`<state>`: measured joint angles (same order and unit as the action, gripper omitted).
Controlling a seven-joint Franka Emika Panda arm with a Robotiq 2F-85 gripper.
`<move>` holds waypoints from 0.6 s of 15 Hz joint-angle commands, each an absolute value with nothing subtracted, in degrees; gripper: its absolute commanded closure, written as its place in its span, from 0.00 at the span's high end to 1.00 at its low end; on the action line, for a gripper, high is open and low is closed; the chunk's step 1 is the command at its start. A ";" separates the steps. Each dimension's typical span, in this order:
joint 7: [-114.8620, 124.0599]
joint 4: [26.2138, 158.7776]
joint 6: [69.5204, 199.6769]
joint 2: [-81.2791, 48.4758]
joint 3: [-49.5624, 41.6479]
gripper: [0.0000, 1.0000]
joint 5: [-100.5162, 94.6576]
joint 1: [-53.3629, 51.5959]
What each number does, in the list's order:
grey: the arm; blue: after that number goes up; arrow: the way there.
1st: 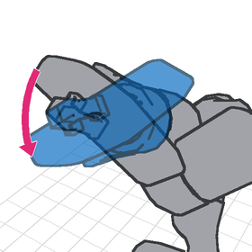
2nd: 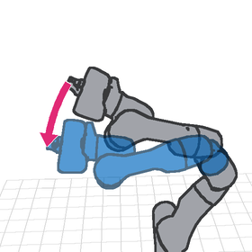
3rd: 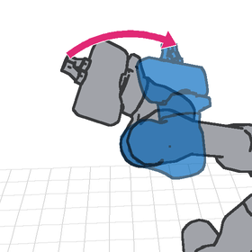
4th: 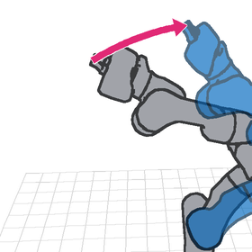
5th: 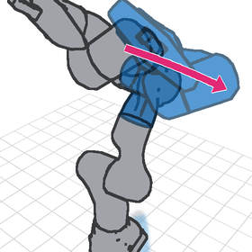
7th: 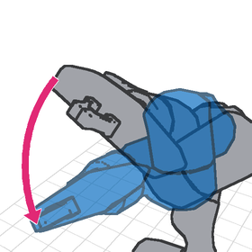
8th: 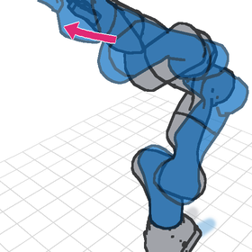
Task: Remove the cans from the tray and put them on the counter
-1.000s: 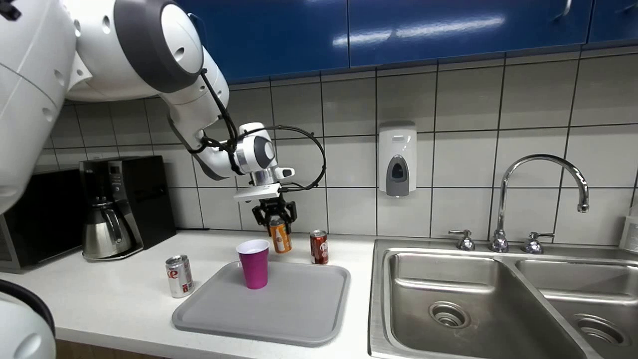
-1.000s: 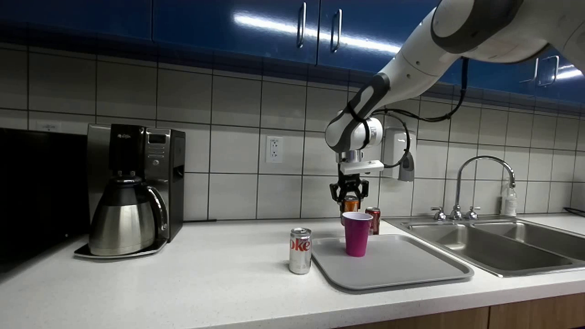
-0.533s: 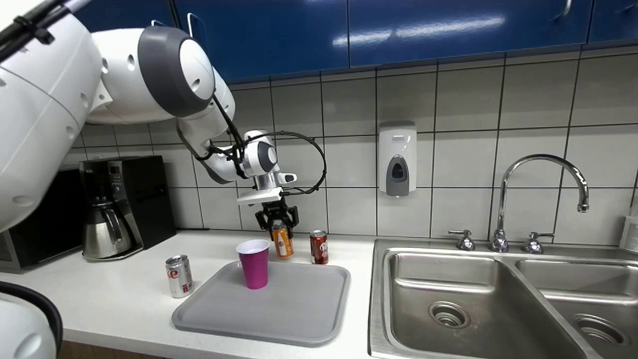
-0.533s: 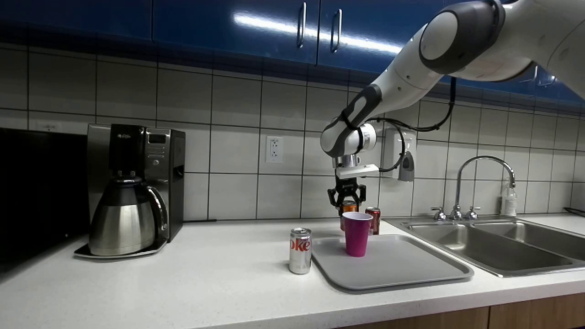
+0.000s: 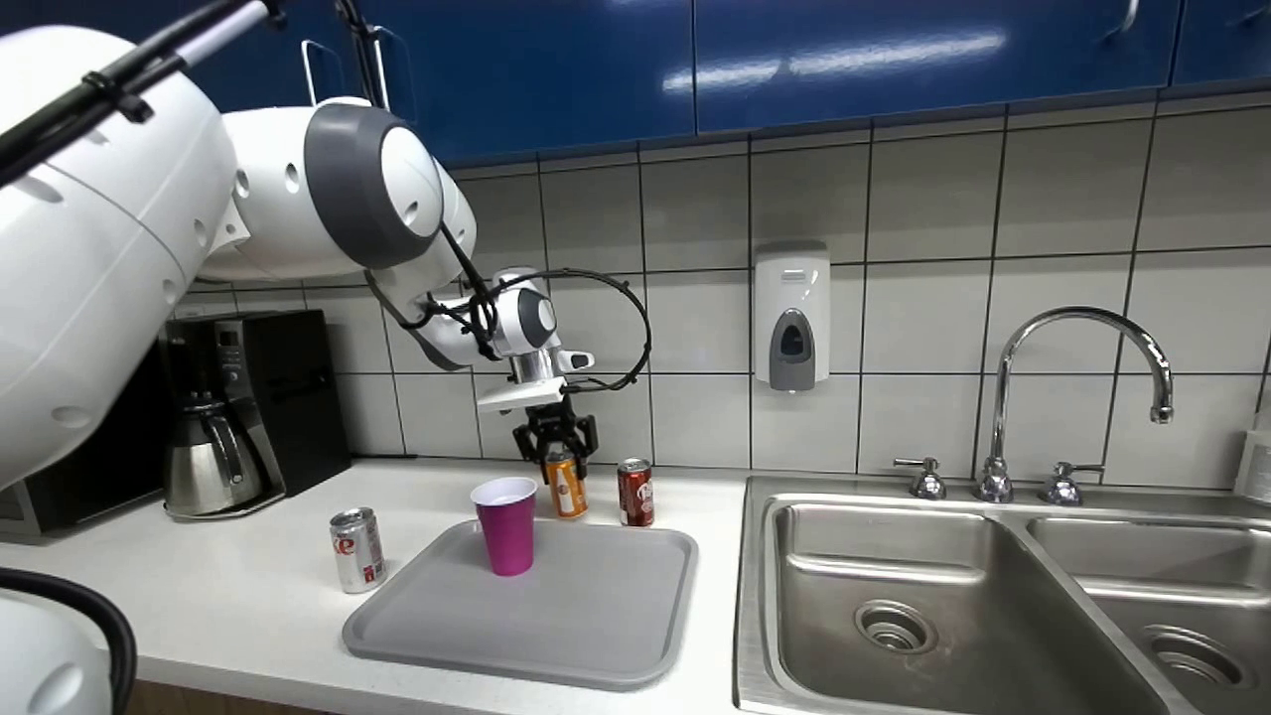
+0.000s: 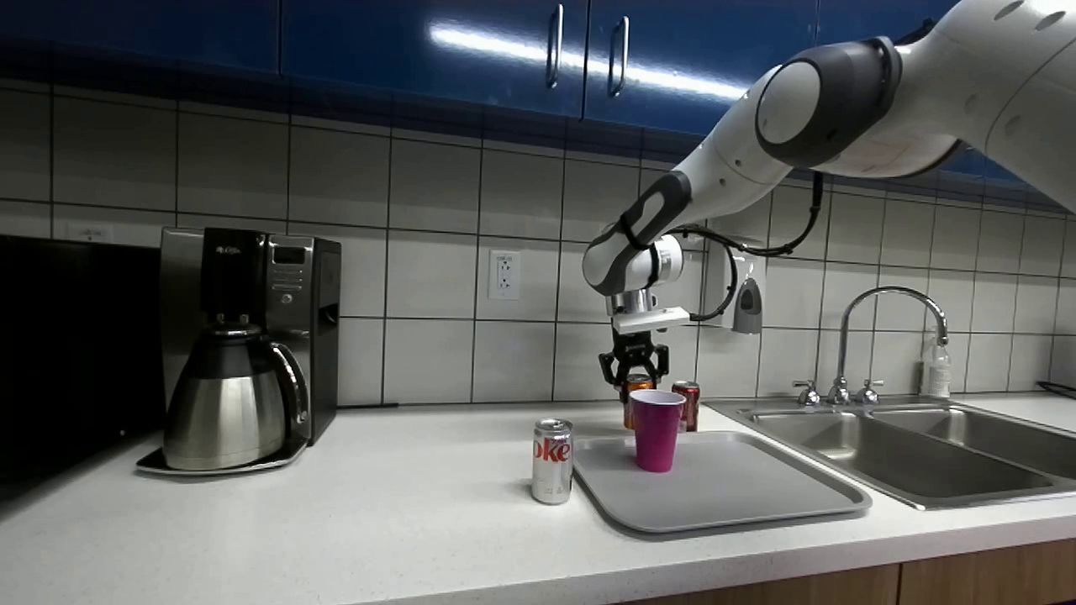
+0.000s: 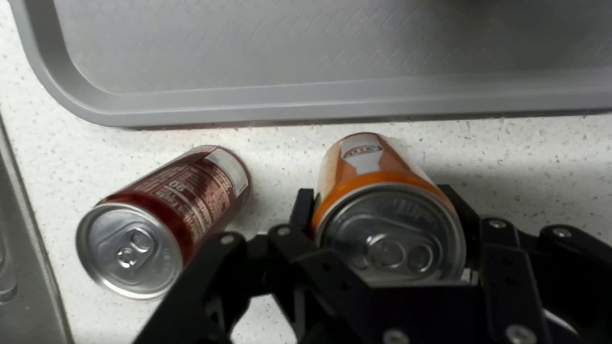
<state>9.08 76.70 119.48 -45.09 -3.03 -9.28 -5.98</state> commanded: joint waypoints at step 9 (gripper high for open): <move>9.71 66.65 113.73 -50.94 -3.16 0.39 -8.15 -5.98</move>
<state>9.08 71.11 117.25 -49.14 -3.03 -8.89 -5.97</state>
